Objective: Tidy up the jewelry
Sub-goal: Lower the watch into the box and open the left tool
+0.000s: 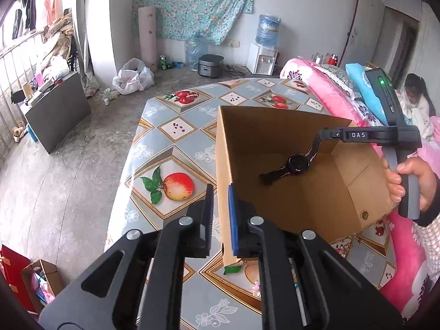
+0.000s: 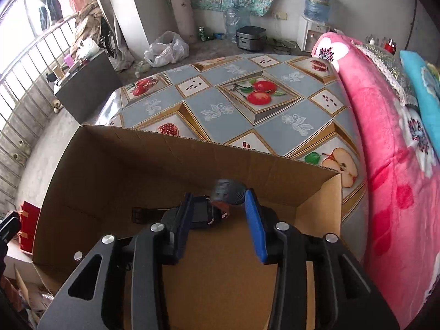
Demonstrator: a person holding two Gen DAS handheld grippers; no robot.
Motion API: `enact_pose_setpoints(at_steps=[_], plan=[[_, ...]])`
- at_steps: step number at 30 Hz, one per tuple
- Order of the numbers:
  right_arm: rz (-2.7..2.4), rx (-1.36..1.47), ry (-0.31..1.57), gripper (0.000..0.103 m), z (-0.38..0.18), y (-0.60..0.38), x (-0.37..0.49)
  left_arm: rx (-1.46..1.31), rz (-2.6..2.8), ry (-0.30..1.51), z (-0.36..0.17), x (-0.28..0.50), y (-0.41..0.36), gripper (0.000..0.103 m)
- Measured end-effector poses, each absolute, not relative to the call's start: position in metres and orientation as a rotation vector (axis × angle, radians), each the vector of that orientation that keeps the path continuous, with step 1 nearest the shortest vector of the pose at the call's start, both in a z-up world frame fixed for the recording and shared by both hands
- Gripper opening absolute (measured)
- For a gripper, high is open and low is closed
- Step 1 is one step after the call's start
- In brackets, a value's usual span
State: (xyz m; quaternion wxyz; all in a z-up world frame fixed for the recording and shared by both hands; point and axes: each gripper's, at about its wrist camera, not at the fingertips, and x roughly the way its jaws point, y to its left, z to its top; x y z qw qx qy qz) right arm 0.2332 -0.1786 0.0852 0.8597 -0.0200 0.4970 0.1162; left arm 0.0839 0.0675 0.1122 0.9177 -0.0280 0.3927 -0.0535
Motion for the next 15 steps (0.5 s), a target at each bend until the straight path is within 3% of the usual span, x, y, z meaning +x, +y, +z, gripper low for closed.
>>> enact_pose_setpoints(at_steps=[6, 9, 11, 15], plan=[[0.260, -0.084, 0.982, 0.046, 0.118, -0.182, 0.218, -0.089, -0.088, 0.766, 0.103, 0.055, 0.080, 0.030], [0.351, 0.022, 1.097, 0.045, 0.109, -0.185, 0.228, -0.087, -0.073, 0.749, 0.095, 0.040, 0.086, 0.040], [0.399, 0.075, 1.200, 0.035, 0.092, -0.181, 0.238, -0.086, -0.061, 0.744, 0.089, 0.031, 0.090, 0.045], [0.396, 0.031, 1.375, 0.032, 0.047, -0.161, 0.253, -0.072, -0.043, 0.746, 0.077, 0.018, 0.092, 0.056]])
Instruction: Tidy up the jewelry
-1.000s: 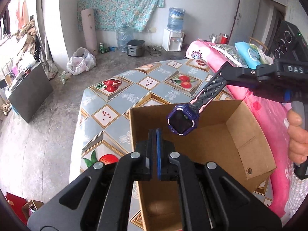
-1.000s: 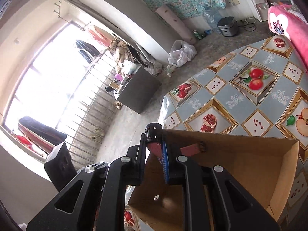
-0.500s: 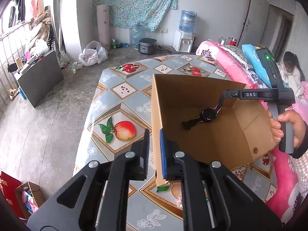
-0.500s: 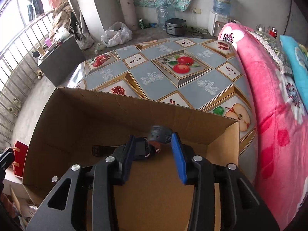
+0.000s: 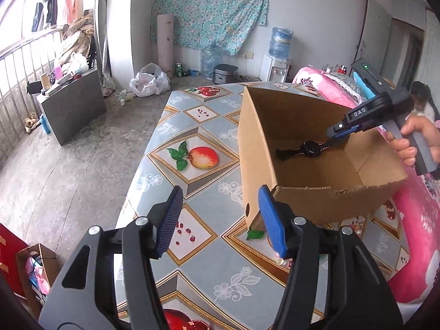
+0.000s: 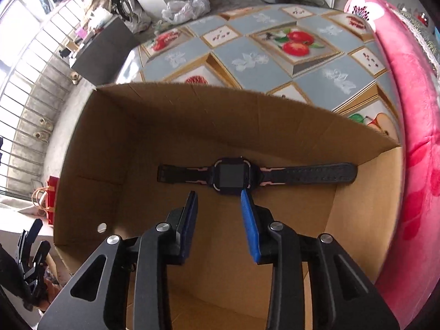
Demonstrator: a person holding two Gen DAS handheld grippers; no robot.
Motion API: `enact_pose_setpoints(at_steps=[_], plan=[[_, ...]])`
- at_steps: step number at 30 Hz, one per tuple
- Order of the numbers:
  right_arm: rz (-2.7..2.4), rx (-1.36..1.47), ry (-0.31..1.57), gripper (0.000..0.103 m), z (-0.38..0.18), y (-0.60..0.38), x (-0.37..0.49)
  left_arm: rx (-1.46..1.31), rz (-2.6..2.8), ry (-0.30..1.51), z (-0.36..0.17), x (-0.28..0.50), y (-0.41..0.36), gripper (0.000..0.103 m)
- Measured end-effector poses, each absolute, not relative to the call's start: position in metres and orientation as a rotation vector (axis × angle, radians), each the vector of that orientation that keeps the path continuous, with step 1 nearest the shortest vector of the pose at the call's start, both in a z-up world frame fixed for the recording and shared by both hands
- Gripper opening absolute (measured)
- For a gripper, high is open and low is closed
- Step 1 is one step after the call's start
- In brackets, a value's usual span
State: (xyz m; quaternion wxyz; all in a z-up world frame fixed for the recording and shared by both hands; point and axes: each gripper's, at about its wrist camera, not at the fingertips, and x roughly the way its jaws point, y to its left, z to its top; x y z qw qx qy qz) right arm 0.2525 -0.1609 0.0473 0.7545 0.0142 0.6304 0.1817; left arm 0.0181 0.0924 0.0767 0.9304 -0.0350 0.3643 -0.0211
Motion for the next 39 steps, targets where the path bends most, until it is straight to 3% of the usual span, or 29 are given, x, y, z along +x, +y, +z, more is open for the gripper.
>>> enact_pose_setpoints(at_steps=[4, 17, 20, 24, 27, 32, 35, 39], plan=[[0.371, 0.012, 1.492, 0.031, 0.009, -0.145, 0.265, -0.051, -0.034, 0.761, 0.067, 0.012, 0.093, 0.060], [0.456, 0.031, 1.451, 0.031, 0.004, -0.100, 0.265, -0.086, -0.043, 0.788, 0.056, 0.009, 0.103, 0.061], [0.462, 0.016, 1.396, 0.031, 0.028, -0.107, 0.254, -0.085, -0.057, 0.786, 0.055, 0.006, 0.101, 0.066], [0.496, 0.005, 1.207, 0.031, 0.100, -0.132, 0.212, -0.087, -0.101, 0.798, 0.051, -0.001, 0.093, 0.070], [0.528, 0.033, 1.023, 0.043, 0.158, -0.163, 0.158, -0.086, -0.154, 0.813, 0.047, -0.008, 0.080, 0.074], [0.532, 0.078, 0.807, 0.075, 0.199, -0.215, 0.060, -0.044, -0.239, 0.855, 0.035, -0.022, 0.047, 0.082], [0.453, 0.097, 0.813, 0.083, 0.188, -0.237, 0.020, 0.029, -0.257, 0.904, 0.021, -0.030, 0.022, 0.083], [0.293, 0.078, 0.953, 0.084, 0.123, -0.253, -0.021, 0.133, -0.238, 0.979, -0.003, -0.033, -0.004, 0.083]])
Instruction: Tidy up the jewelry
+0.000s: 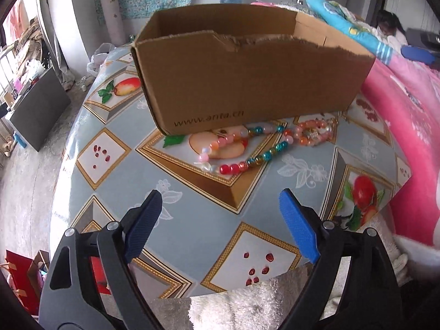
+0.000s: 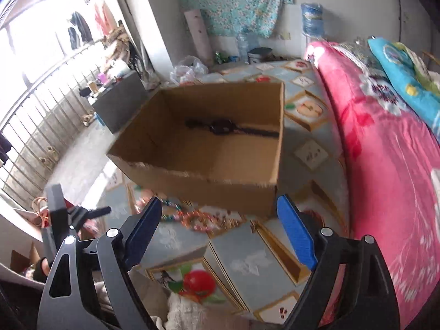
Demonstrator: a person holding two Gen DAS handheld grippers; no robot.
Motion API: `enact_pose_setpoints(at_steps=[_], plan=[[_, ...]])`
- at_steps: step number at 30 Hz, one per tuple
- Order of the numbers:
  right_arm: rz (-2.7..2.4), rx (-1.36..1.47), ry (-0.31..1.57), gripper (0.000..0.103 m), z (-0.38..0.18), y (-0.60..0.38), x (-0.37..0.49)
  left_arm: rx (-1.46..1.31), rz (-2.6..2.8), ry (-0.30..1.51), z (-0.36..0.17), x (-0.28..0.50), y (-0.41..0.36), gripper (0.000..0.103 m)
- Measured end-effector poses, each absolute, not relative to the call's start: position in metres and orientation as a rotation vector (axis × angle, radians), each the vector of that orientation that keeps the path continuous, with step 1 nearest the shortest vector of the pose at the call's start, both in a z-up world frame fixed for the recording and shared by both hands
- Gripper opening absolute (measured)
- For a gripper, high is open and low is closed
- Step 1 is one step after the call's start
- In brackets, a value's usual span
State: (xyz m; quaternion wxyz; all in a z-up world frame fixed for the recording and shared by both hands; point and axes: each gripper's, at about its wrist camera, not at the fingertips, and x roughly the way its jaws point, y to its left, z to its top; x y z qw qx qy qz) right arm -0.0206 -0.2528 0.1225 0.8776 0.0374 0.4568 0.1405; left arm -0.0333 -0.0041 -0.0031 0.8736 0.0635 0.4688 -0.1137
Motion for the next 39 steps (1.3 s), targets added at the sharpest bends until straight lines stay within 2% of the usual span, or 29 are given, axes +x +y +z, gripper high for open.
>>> enact_pose_setpoints(at_steps=[3, 8, 10, 12, 17, 30, 39], plan=[[0.162, 0.039, 1.062, 0.083, 0.069, -0.249, -0.038, 0.183, -0.225, 1.020, -0.019, -0.032, -0.016, 0.083], [0.083, -0.022, 1.139, 0.084, 0.006, -0.239, -0.049, 0.210, -0.200, 1.018, -0.027, -0.030, -0.025, 0.087], [0.069, -0.041, 1.127, 0.084, -0.003, -0.235, -0.051, 0.220, -0.178, 1.006, -0.029, -0.028, -0.027, 0.094], [0.066, -0.063, 1.111, 0.084, -0.008, -0.232, -0.050, 0.244, -0.169, 0.985, -0.029, -0.028, -0.030, 0.095], [0.066, -0.050, 1.073, 0.096, -0.013, -0.234, -0.050, 0.270, -0.162, 0.964, -0.029, -0.030, -0.034, 0.096], [0.086, -0.028, 1.029, 0.097, -0.016, -0.239, -0.053, 0.139, -0.220, 1.067, -0.032, -0.016, -0.009, 0.096], [0.075, -0.019, 1.022, 0.097, -0.016, -0.240, -0.054, 0.146, -0.229, 1.049, -0.033, -0.017, -0.006, 0.096]])
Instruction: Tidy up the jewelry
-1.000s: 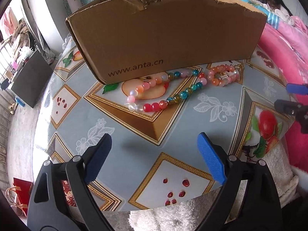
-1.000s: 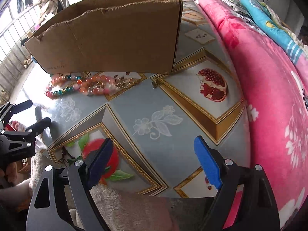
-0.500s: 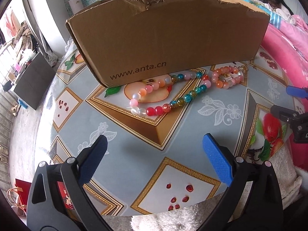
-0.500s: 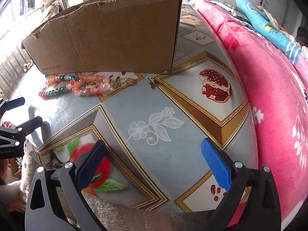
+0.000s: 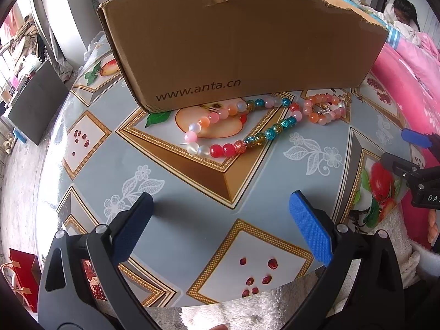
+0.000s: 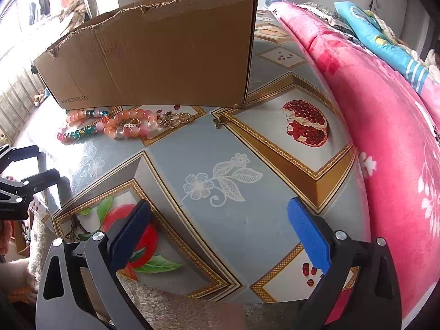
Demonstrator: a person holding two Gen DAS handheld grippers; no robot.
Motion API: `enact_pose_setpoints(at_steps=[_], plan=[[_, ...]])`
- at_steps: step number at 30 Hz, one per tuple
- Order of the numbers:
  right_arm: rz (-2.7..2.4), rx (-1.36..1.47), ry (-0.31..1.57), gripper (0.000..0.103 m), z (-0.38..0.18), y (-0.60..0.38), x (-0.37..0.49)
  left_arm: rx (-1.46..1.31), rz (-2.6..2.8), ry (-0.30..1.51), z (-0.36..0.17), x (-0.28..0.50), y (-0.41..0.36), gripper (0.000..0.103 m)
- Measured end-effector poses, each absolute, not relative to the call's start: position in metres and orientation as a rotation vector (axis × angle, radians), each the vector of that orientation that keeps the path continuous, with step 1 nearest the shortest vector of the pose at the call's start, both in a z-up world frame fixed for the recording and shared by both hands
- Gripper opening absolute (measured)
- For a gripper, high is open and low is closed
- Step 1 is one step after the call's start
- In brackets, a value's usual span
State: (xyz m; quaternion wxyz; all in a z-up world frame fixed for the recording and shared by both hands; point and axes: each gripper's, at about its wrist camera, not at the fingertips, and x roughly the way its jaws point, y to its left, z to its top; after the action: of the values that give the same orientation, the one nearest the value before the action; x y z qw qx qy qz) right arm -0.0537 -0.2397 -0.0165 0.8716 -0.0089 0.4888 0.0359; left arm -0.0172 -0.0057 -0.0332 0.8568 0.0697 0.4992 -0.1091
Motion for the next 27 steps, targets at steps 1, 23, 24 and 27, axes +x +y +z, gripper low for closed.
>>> enact_pose_setpoints(at_steps=[1, 23, 24, 27], plan=[[0.074, -0.018, 1.020, 0.097, -0.0166, -0.2397, -0.0538, 0.147, -0.229, 1.049, -0.0337, -0.0174, -0.0057, 0.096], [0.065, -0.015, 1.061, 0.097, -0.0156, -0.2385, -0.0464, 0.153, -0.241, 1.034, -0.0321, -0.0230, -0.0085, 0.096], [0.065, -0.015, 1.060, 0.097, -0.0156, -0.2386, -0.0463, 0.154, -0.242, 1.033, -0.0321, -0.0233, -0.0085, 0.096], [0.063, -0.014, 1.065, 0.097, -0.0156, -0.2387, -0.0454, 0.154, -0.242, 1.031, -0.0322, -0.0241, -0.0084, 0.096]])
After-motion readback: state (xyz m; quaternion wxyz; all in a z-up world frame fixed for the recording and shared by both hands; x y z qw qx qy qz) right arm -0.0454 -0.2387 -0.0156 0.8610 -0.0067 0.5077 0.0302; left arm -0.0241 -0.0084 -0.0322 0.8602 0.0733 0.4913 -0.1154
